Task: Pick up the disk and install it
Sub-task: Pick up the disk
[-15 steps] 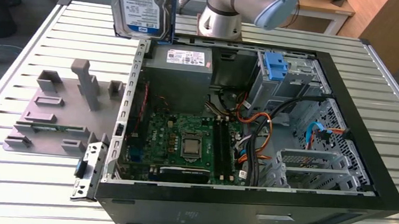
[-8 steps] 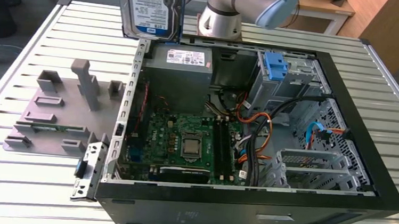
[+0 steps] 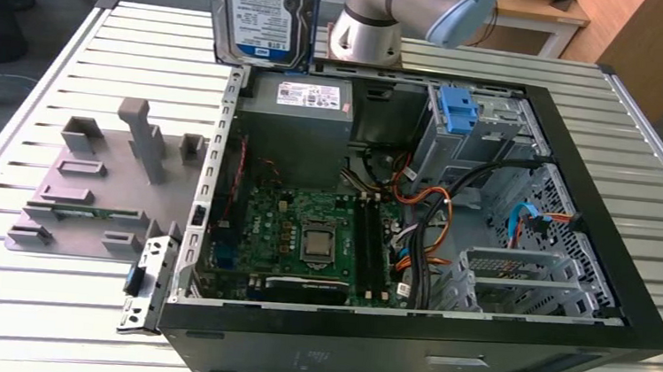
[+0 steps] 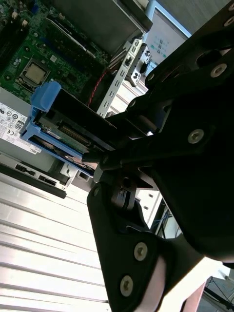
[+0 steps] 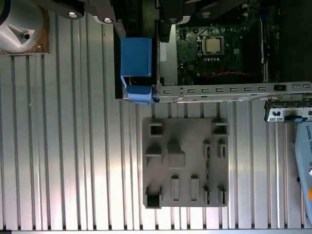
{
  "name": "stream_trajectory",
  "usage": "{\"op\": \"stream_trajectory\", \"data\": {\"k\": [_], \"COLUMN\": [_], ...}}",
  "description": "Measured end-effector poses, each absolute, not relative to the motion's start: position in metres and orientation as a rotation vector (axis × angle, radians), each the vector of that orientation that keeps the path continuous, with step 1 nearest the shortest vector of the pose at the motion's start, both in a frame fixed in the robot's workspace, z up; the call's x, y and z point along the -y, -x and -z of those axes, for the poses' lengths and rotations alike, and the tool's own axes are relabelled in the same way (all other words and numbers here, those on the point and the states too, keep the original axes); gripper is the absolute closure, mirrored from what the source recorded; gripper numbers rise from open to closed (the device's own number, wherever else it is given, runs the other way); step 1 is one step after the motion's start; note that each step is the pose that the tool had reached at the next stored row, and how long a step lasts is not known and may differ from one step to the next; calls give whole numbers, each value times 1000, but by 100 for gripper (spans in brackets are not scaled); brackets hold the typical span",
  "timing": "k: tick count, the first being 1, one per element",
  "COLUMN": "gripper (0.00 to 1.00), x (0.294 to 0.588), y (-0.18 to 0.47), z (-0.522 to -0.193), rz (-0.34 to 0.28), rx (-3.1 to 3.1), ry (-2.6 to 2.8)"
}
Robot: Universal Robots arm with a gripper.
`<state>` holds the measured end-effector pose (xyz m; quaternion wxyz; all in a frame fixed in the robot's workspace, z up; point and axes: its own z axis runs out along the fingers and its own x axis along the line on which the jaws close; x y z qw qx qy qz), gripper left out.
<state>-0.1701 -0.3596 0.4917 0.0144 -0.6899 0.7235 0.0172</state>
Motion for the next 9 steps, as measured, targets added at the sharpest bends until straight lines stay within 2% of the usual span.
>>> {"op": "stream_trajectory", "data": {"k": [9], "gripper": [65], "x": [360], "y": [168], "z": [-492], "rz": [-54], "rx": [-2252], "ry": [2148]}}
